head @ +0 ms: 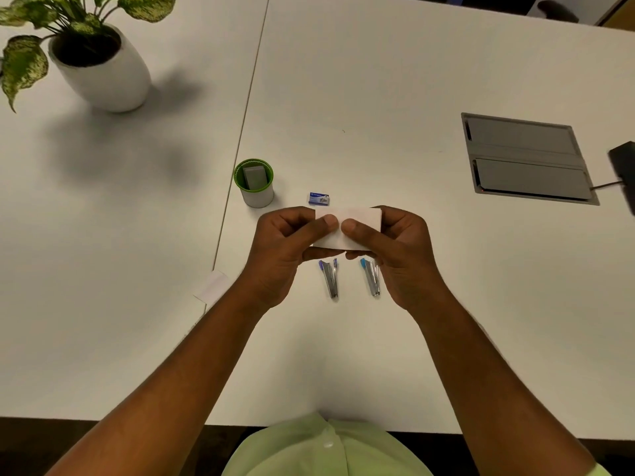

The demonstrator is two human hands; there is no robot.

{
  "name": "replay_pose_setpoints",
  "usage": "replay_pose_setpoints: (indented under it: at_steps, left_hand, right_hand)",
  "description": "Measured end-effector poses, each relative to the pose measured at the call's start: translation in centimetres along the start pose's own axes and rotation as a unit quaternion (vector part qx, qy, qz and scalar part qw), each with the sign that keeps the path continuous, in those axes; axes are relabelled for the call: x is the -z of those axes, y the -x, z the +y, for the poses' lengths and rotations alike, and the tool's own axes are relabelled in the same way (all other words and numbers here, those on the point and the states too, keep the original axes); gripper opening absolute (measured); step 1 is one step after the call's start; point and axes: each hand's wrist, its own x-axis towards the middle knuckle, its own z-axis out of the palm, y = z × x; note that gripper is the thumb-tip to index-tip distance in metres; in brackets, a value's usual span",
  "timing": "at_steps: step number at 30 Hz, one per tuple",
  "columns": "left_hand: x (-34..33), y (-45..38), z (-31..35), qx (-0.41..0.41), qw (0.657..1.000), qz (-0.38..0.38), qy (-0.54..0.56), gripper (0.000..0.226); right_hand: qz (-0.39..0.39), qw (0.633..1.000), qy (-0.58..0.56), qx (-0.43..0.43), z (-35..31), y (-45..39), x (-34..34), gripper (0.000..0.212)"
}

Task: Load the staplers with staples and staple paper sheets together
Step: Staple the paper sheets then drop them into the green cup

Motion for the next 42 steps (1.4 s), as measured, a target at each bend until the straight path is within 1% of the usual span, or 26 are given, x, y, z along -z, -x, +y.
replay_pose_setpoints:
  at_steps: [3,7,11,13,14,16,17,18,19,21,22,23,24,26,27,28,29,31,34,36,38,40,42]
  left_hand:
    - [0.1,-0.1,-0.3,0.000,1.000,0.007,0.000,0.013]
    - [0.6,-0.2,-0.8,0.003,1.000,0.012,0.004,0.007]
    - [0.9,-0.3,-1.2,-0.003,1.000,0.005,-0.018,0.008]
    - [1.1,-0.4,-1.4,-0.005,0.999,0.023,-0.030,0.013]
    - [1.1,-0.5,-1.5,0.002,0.999,0.036,-0.037,0.024]
    - [1.1,-0.8,-1.4,0.057,0.996,0.060,-0.033,0.054]
    - [1.1,-0.9,-1.2,0.093,0.993,0.064,-0.014,0.064]
    - [1.2,-1.0,-1.1,0.123,0.990,0.065,0.008,0.069]
    - [1.2,-1.0,-1.1,0.137,0.988,0.065,0.025,0.065]
    - [1.4,-1.1,-1.2,0.125,0.989,0.073,0.028,0.039]
    - [1.4,-1.1,-1.3,0.114,0.990,0.081,0.017,0.026]
    - [1.5,-1.1,-1.4,0.102,0.991,0.090,0.003,0.020]
    - [1.5,-1.2,-1.5,0.095,0.991,0.097,-0.011,0.018]
    - [1.7,-1.4,-1.6,0.080,0.990,0.106,-0.036,0.016]
    - [1.7,-1.5,-1.7,0.071,0.990,0.107,-0.049,0.015]
    - [1.7,-1.5,-1.7,0.062,0.990,0.107,-0.063,0.015]
    - [1.7,-1.6,-1.8,0.054,0.990,0.108,-0.075,0.014]
    - [1.8,-1.6,-2.0,0.043,0.990,0.107,-0.087,0.014]
    - [1.8,-1.7,-2.2,0.039,0.990,0.101,-0.093,0.014]
    - [1.8,-1.8,-2.3,0.045,0.989,0.098,-0.096,0.012]
    - [1.9,-2.0,-2.4,0.057,0.989,0.106,-0.091,0.010]
    - [2.2,-2.3,-2.5,0.065,0.988,0.113,-0.083,0.010]
    - [2.5,-2.5,-2.5,0.069,0.988,0.116,-0.077,0.011]
  right_hand:
    - [0.002,1.000,-0.003,-0.005,0.1,-0.1,-0.1,0.013]
    - [-0.010,0.999,-0.028,-0.026,0.6,-0.3,0.4,0.006]
    - [-0.003,0.999,-0.020,-0.034,1.3,-0.5,0.6,0.018]
    - [0.018,0.999,0.027,-0.005,1.6,-0.6,0.7,0.015]
    - [0.028,0.997,0.074,0.026,1.8,-0.6,0.7,0.013]
    - [0.029,0.976,0.186,0.108,2.2,-0.7,1.0,0.014]
    - [0.019,0.961,0.236,0.144,2.4,-0.8,1.2,0.016]
    - [0.011,0.945,0.279,0.172,2.6,-0.8,1.3,0.019]
    - [0.006,0.930,0.314,0.191,2.9,-0.9,1.4,0.023]
    - [0.007,0.919,0.341,0.198,3.4,-0.9,1.7,0.033]
    - [0.011,0.924,0.334,0.188,3.7,-0.9,1.7,0.037]
    - [0.020,0.936,0.309,0.166,3.8,-0.9,1.6,0.039]
    - [0.036,0.956,0.262,0.131,3.9,-0.8,1.4,0.040]
    - [0.073,0.989,0.123,0.043,4.0,-0.8,1.1,0.042]
    - [0.085,0.995,0.058,0.008,3.9,-0.8,1.0,0.042]
    - [0.093,0.995,0.017,-0.015,4.0,-0.8,0.8,0.039]
    - [0.097,0.995,0.000,-0.031,4.0,-0.8,0.6,0.034]
    - [0.099,0.994,0.020,-0.037,4.3,-0.8,0.1,0.022]
    - [0.104,0.989,0.101,-0.021,5.0,-1.0,-0.4,0.029]
    - [0.110,0.990,0.088,-0.020,5.2,-1.3,-0.5,0.026]
    - [0.110,0.991,0.071,-0.025,5.3,-1.6,-0.3,0.019]
    - [0.101,0.992,0.064,-0.035,5.3,-1.9,0.0,0.010]
    - [0.087,0.994,0.048,-0.048,5.4,-2.2,0.2,0.007]
